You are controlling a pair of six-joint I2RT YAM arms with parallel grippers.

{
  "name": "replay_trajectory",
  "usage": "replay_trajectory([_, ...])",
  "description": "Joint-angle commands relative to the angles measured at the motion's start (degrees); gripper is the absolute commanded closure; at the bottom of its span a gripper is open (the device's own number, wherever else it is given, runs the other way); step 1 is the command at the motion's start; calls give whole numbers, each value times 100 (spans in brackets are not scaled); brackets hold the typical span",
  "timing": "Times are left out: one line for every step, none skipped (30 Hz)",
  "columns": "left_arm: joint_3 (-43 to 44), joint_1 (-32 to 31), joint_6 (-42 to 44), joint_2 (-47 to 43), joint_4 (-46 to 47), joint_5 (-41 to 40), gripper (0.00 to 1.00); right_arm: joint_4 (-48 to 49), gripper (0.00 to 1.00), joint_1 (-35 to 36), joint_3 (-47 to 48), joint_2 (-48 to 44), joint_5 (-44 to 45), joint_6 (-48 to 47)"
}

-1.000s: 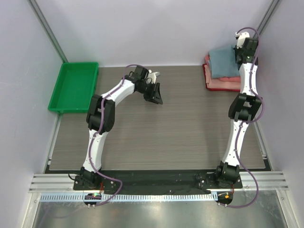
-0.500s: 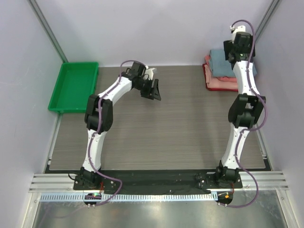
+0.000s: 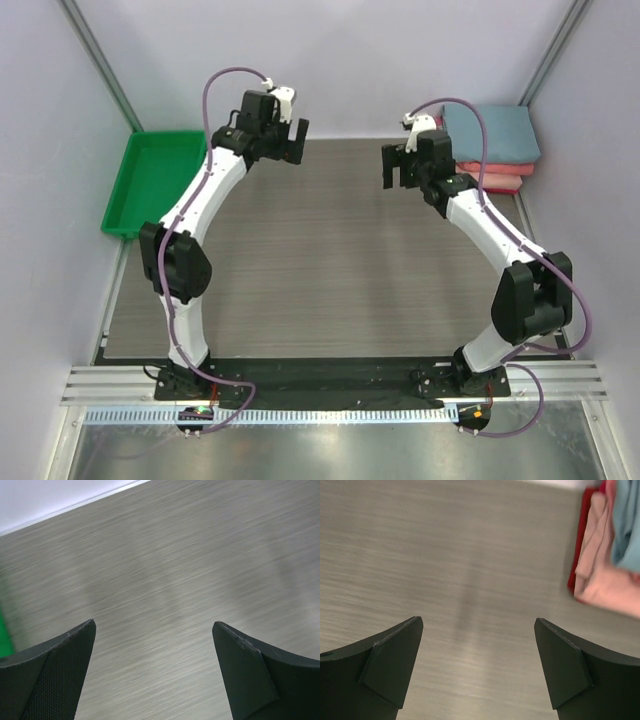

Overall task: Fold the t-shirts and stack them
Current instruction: Reset both grippers

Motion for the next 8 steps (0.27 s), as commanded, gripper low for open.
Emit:
replay_trajectory([-570,-15,225,-410,47,-1302,0,291,0,99,-180,-383,650,640])
replay_trajectory([-641,-15,252,-480,56,-1390,0,300,0,91,-189,-436,738,649])
replay_trajectory([-703,-15,287,-594,47,-1478,0,326,0,99,-206,-454,844,649])
replay_trajectory([-817,-6,287,-630,47,-1531,0,335,0,91,-206,-463,914,623])
replay_trajectory([-870,-6,287,-665,47,-1583,0,378,0,99,-241,-480,915,483])
replay_trajectory([-914,-6,287,-718,39,-1627,0,405,0,91,-311,-515,915,473])
replay_trajectory([-984,-15,287,-744,38,-1619,0,405,0,90,-355,-542,985,534])
replay_trajectory([-1011,-23,287,-779,30,-1619,0,414,0,99,-390,-577,1142,691])
